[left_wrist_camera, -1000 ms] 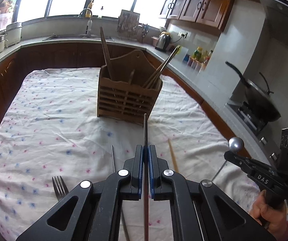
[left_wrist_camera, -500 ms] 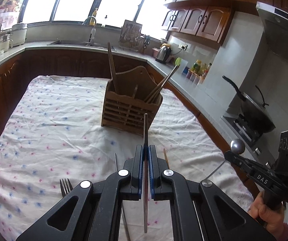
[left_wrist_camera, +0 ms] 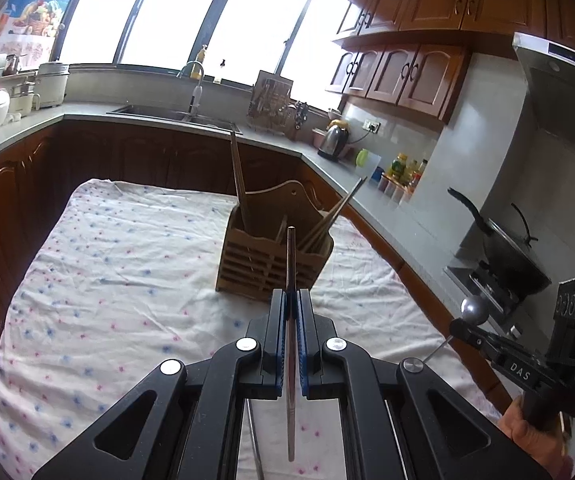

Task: Organize utensils
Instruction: 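Lift the spoon and chopstick upright and carry them toward the wooden holder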

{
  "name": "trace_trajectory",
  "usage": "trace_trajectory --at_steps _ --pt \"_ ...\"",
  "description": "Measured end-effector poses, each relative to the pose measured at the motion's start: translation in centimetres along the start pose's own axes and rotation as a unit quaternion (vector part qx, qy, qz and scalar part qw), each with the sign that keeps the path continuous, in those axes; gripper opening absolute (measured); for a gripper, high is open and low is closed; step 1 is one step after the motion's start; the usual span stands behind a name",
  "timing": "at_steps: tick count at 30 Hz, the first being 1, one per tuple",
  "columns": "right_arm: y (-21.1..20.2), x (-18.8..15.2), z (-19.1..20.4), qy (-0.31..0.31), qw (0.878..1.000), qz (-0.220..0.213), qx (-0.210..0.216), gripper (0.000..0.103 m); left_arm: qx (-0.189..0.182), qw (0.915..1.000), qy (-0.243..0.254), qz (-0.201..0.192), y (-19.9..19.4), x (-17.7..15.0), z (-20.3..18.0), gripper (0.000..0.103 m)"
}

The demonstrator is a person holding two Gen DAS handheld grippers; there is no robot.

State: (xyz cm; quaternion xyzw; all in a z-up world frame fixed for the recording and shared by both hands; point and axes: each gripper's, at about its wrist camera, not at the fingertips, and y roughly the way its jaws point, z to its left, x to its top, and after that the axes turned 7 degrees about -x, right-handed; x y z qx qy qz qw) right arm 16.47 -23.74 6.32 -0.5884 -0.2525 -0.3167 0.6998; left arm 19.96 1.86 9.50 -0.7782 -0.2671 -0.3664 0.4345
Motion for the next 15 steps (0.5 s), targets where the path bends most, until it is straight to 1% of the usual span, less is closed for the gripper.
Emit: trace_trajectory --at_steps 7,8,15 --pt "0.6 1.1 0.4 -0.011 1.0 -0.01 0.0 0.002 0.004 0.9999 0.002 -0.015 0.4 0.9 0.5 0.003" --pt "0.7 1.3 0.4 -0.013 1.0 -0.01 0.0 0.002 0.011 0.9999 -0.01 0.005 0.5 1.1 0.7 0.003" --pt "1.9 2.5 0.6 -0.018 1.0 -0.017 0.003 0.002 0.018 0.9998 -0.007 -0.005 1.3 2.3 1.5 0.003"
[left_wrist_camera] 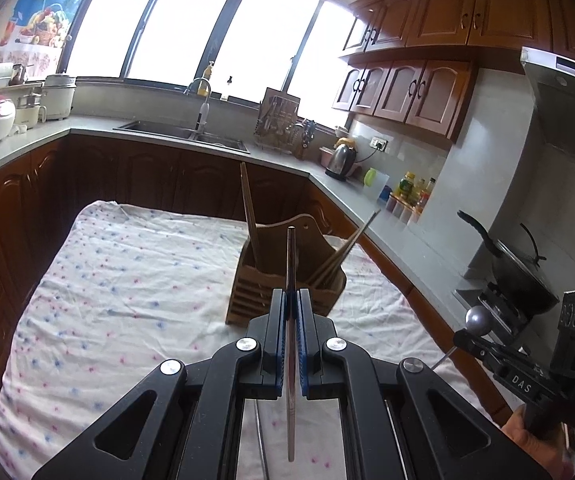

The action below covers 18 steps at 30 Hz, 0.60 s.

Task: Organize utensils
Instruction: 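Lift the spoon and chopstick upright and carry them toward the wooden holder, then lower the spoon and chopstick into the holder and open both tools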

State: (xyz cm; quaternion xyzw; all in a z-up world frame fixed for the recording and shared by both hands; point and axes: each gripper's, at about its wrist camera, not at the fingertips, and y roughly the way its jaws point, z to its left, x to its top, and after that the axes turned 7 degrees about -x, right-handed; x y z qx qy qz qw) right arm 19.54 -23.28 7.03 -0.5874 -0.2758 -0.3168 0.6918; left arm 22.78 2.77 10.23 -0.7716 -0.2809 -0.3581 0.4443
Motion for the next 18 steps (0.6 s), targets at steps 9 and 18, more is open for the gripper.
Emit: trace_trajectory --at_steps 9,18 --pt "1.5 1.5 -0.2 0.0 1.0 -0.008 0.004 0.002 0.005 0.9999 -0.001 -0.016 1.1 1.2 0.9 0.003" --pt "2.8 3.7 -0.2 -0.001 1.0 -0.027 0.008 0.002 0.014 0.9988 0.004 -0.046 2.8 3.4 2.2 0.003"
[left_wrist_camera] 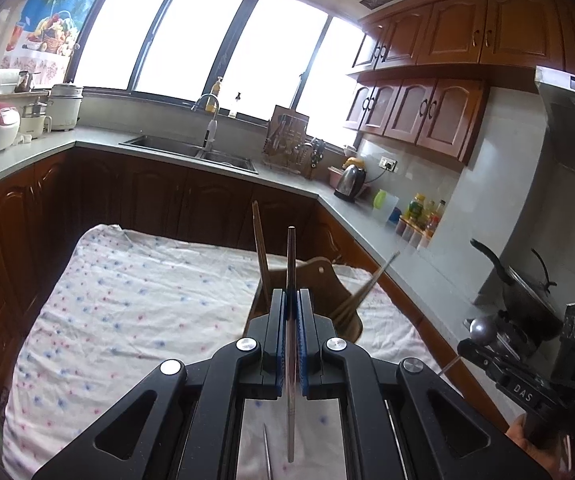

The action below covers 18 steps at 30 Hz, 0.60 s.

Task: Organize utensils
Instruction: 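Lower the spoon and chopstick into the holder and open both tools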

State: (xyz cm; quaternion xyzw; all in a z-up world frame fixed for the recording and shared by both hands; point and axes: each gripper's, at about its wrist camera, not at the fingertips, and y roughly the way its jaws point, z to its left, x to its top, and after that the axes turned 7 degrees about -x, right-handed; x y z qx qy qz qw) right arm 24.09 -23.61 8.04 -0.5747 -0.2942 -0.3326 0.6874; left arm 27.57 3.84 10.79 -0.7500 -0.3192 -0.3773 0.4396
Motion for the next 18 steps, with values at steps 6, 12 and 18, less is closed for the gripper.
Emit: trace_trajectory --at_steps 6,12,18 --pt "1.2 2.6 0.0 -0.005 1.0 -0.028 -0.001 0.002 0.001 0.9993 0.006 -0.036 1.6 2.9 0.5 0.003" --pt "2.9 5.8 0.8 -0.024 0.998 -0.065 -0.007 0.002 0.005 0.996 0.01 -0.089 3.5 5.9 0.9 0.003" --pt "5.5 7.1 2.4 -0.057 0.995 -0.08 -0.014 0.002 0.018 0.9923 0.013 -0.122 7.1 6.9 1.1 0.003"
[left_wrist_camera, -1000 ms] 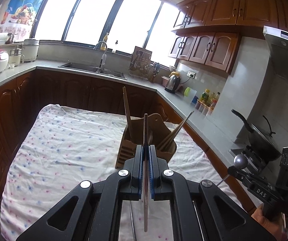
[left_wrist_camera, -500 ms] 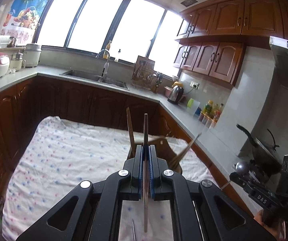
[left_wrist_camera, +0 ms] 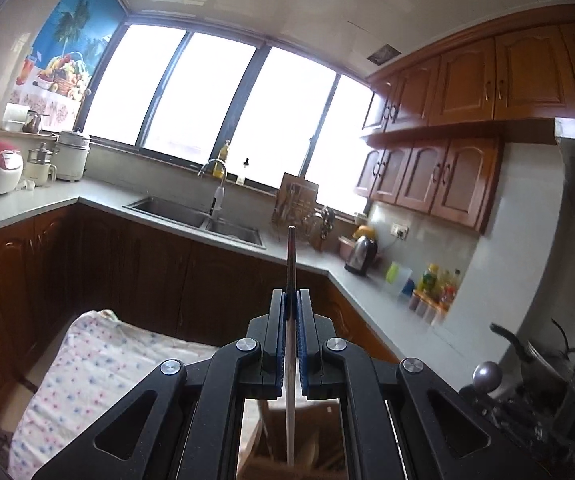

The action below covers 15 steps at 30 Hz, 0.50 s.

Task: Organize utensils
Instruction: 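Lower the spoon and chopstick into the holder and open both tools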

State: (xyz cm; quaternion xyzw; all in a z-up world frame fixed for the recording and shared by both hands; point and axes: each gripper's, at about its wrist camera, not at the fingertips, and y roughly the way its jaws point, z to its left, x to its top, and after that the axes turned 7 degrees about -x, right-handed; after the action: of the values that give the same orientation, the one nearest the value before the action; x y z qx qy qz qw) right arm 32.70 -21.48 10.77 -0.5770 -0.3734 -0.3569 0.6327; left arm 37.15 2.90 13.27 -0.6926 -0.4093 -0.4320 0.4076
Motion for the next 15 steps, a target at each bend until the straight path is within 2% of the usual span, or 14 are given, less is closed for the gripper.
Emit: trace_trajectory --at_steps 4,7,11,14,15 --pt "2.1 -1.0 1.0 -0.023 1.0 0.011 -0.002 0.002 0.013 0.9999 0.008 -0.002 2.8 -2.5 0.2 0.003" --pt "3.5 -2.2 1.3 -0.027 0.999 0.027 -0.002 0.002 0.022 0.9996 0.012 0.015 4.7 -4.7 0.1 0.003" --pt "5.0 -3.6 1.2 -0.02 0.998 0.052 0.001 0.002 0.023 0.999 -0.009 0.036 6.7 -7.0 0.6 0.003" --pt "5.7 -4.5 1.3 -0.02 0.998 0.068 0.004 0.002 0.027 0.999 -0.006 0.036 7.8 -8.1 0.8 0.003" --pt "6.1 -4.7 1.1 -0.018 0.997 0.075 0.007 0.002 0.021 0.9995 -0.004 0.021 8.0 -8.3 0.8 0.003"
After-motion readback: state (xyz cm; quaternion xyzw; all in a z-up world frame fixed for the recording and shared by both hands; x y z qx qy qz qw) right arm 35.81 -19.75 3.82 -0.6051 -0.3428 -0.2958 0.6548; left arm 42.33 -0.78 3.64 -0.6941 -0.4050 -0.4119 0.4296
